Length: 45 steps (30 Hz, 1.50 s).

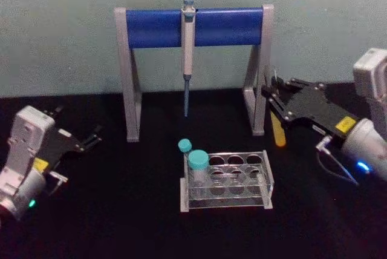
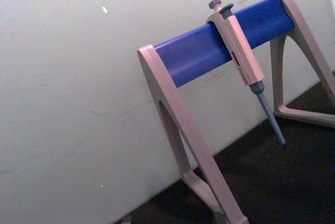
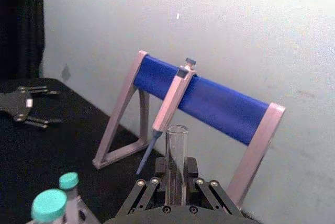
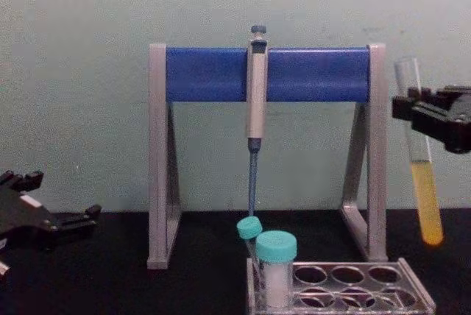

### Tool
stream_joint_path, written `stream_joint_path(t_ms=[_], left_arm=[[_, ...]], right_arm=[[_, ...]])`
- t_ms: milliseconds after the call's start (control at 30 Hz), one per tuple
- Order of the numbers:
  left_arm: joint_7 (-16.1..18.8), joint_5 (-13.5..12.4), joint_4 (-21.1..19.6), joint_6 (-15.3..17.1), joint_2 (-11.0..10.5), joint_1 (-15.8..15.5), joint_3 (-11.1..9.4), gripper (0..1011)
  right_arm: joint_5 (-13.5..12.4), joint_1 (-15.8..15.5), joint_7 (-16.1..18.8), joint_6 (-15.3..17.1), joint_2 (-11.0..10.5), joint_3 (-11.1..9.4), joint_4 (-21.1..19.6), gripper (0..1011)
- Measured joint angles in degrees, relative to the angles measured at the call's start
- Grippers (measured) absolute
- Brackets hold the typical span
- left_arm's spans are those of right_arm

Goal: Pick up the test tube from the test tube rack, shake it, then place it back into the test tube rack.

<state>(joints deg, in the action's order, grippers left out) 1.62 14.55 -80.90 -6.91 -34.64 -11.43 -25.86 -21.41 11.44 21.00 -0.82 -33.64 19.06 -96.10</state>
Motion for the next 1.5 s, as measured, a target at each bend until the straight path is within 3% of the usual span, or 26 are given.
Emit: stream_joint_path(t_ms=[200,300,467,600,733,833,1067,1267,1367,1500], left_arm=[[0.0,0.0,0.0,0.0,0.0,0.0,0.0,1001],[0.0,0.0,0.0,0.0,0.0,0.0,0.0,1001],[0.0,0.0,0.0,0.0,0.0,0.0,0.0,1001],[0.0,0.0,0.0,0.0,0.0,0.0,0.0,1001],[0.0,0.0,0.0,0.0,0.0,0.0,0.0,1001],[0.0,0.0,0.0,0.0,0.0,0.0,0.0,1001],[0.0,0.0,0.0,0.0,0.0,0.0,0.0,1001],[0.0,0.0,0.0,0.0,0.0,0.0,0.0,1001],[0.0,0.0,0.0,0.0,0.0,0.0,0.0,1001],[0.0,0.0,0.0,0.0,0.0,0.0,0.0,1001]], right_arm=[[0.7,2.4,1.22,-2.35,3.18,0.65,3.51,223],[-0.83,3.8,3.57,-3.31,4.89,0.73,5.72,223],[-5.41,5.3,8.69,-4.08,6.92,0.51,8.55,223],[-9.52,5.61,12.36,-4.04,7.32,0.44,9.63,223],[-13.53,5.38,15.54,-2.97,6.49,0.49,9.52,223],[-15.06,4.89,16.67,-2.24,5.66,0.48,8.86,223],[-18.59,2.49,18.27,0.79,1.49,0.03,5.51,223],[-18.74,0.63,15.95,2.63,-1.7,-0.59,2.75,223],[-16.53,0.04,12.56,2.48,-3.09,-0.74,1.48,223],[-13.89,0.35,10.06,1.86,-3.36,-0.43,1.36,223]])
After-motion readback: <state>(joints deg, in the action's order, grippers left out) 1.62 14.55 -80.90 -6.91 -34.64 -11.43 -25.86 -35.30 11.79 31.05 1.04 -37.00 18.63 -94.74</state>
